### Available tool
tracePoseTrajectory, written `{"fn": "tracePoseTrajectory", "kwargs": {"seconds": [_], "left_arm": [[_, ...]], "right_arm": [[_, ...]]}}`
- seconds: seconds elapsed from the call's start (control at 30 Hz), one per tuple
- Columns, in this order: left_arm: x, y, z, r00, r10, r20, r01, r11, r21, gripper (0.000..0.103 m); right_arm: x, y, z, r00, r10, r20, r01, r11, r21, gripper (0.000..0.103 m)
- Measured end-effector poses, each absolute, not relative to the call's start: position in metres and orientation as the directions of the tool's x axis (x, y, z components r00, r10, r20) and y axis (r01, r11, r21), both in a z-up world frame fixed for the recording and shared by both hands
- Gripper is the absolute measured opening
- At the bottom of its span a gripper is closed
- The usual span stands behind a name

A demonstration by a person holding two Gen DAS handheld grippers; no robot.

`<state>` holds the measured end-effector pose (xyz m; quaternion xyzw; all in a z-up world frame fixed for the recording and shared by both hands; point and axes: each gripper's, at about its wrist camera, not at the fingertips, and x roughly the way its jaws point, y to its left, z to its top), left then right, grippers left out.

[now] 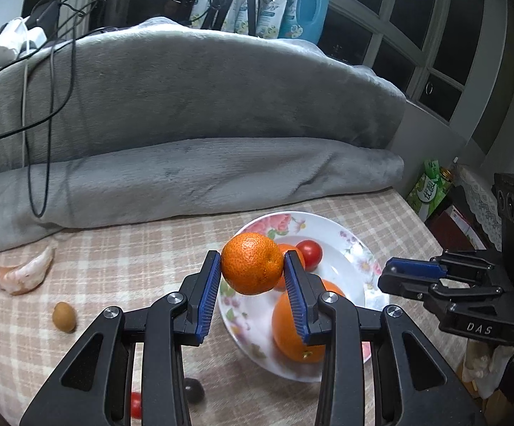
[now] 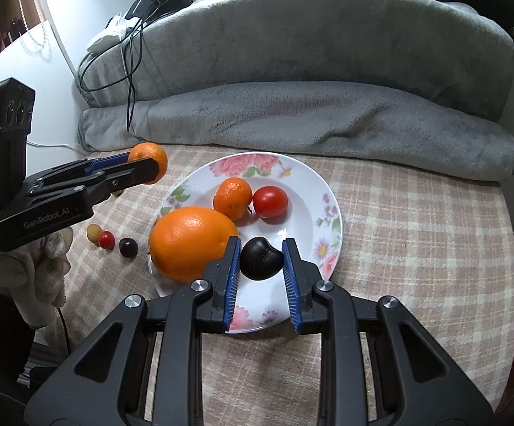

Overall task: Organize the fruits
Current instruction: 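Carry the mandarin and cherry over the plate and open both tools, then withdraw both open tools from the plate toward the loose fruits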

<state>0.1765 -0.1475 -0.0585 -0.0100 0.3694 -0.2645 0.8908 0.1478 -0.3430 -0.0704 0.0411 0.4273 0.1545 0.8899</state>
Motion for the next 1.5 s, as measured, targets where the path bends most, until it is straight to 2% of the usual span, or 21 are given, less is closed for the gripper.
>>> {"fn": "tracePoseTrajectory", "kwargs": {"seconds": [0.73,0.77,0.87,0.97,1.1,1.2,1.27,1.3,1.5], "left_arm": [[0.182,-0.160,-0.059,0.566,-0.493,-0.661,0.478,0.849,-0.223,0.035],[0.182,-0.160,-0.059,0.567,-0.492,-0.661,0.478,0.849,-0.223,0.035],[0.181,-0.159,-0.058,0.568,-0.494,-0.658,0.480,0.849,-0.224,0.036],[0.180,-0.158,-0.055,0.572,-0.499,-0.651,0.484,0.846,-0.223,0.046],[0.177,-0.156,-0.050,0.583,-0.502,-0.639,0.486,0.846,-0.221,0.050],[0.176,-0.154,-0.047,0.591,-0.502,-0.631,0.484,0.847,-0.220,0.056],[0.174,-0.153,-0.045,0.595,-0.504,-0.626,0.485,0.846,-0.221,0.064],[0.173,-0.151,-0.044,0.599,-0.503,-0.623,0.483,0.847,-0.221,0.072],[0.168,-0.148,-0.040,0.610,-0.493,-0.620,0.474,0.854,-0.213,0.078]], "right_arm": [[0.149,-0.333,-0.073,0.579,0.340,-0.741,-0.283,0.936,0.208,0.025],[0.149,-0.333,-0.073,0.578,0.340,-0.741,-0.283,0.936,0.209,0.029],[0.148,-0.334,-0.072,0.587,0.336,-0.736,-0.278,0.938,0.207,0.055],[0.145,-0.333,-0.068,0.598,0.334,-0.728,-0.285,0.938,0.196,0.057],[0.143,-0.332,-0.066,0.604,0.329,-0.726,-0.290,0.939,0.185,0.072],[0.142,-0.331,-0.064,0.609,0.326,-0.723,-0.293,0.940,0.176,0.075],[0.141,-0.330,-0.063,0.613,0.317,-0.724,-0.290,0.942,0.167,0.084],[0.140,-0.330,-0.063,0.616,0.313,-0.723,-0.288,0.944,0.163,0.088],[0.139,-0.329,-0.058,0.625,0.299,-0.721,-0.277,0.949,0.154,0.090]]}}
